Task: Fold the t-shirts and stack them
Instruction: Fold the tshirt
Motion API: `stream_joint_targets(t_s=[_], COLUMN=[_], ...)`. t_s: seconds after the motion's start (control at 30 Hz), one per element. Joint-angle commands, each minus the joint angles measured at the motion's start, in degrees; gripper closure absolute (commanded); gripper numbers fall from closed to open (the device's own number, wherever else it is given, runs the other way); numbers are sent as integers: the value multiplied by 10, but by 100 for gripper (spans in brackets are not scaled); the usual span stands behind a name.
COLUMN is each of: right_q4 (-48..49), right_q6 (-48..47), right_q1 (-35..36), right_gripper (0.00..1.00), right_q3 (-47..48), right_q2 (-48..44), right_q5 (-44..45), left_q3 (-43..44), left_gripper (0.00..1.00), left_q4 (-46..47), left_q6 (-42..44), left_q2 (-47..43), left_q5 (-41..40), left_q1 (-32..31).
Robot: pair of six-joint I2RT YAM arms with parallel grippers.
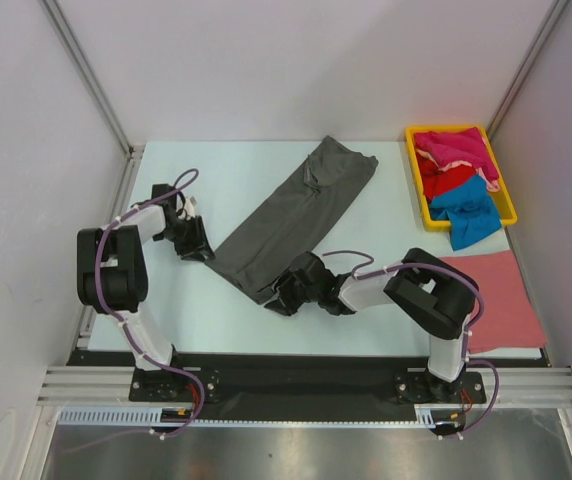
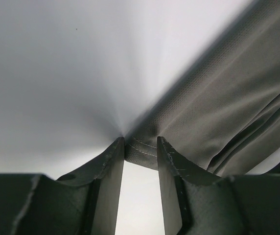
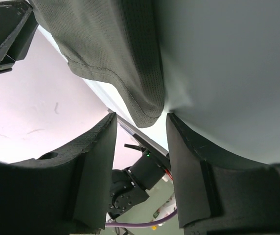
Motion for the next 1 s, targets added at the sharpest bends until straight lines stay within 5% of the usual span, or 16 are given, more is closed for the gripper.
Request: stream_joint_targets(t_s=[0.0,0.17,0.23,0.33,0.43,0.73,0.97], right_q4=[-13,-32,-37,-41,-43,-240,-378], right_q6=[9,-11,-11,-44,-86,-336,-341], right_q1=[-3,-6,-8,-20,-39,-47,-46], right_gripper=[50,51,53,80,100,100,100], right_q3=[-10,7,6,5,-12,-85,-260], right_q2=[24,30,30,32,24,-152,-412], right_q5=[22,22,25,16,-9,-33,-15], left_q3=[-15,-16,-16,-21,-48,-249,-385], left_gripper=[61,65,79,100,100,100,100], left_q4=[-4,-2,1,0,7,83,154], left_q6=[0,3,3,-10,-41,-234,-475], left_q2=[7,17,24,24,-1,-163,-303], left_q5=[-34,-47,-52,-48,-34,-8,-52], left_q1=[0,-1,0,-1,-12,-172,-365])
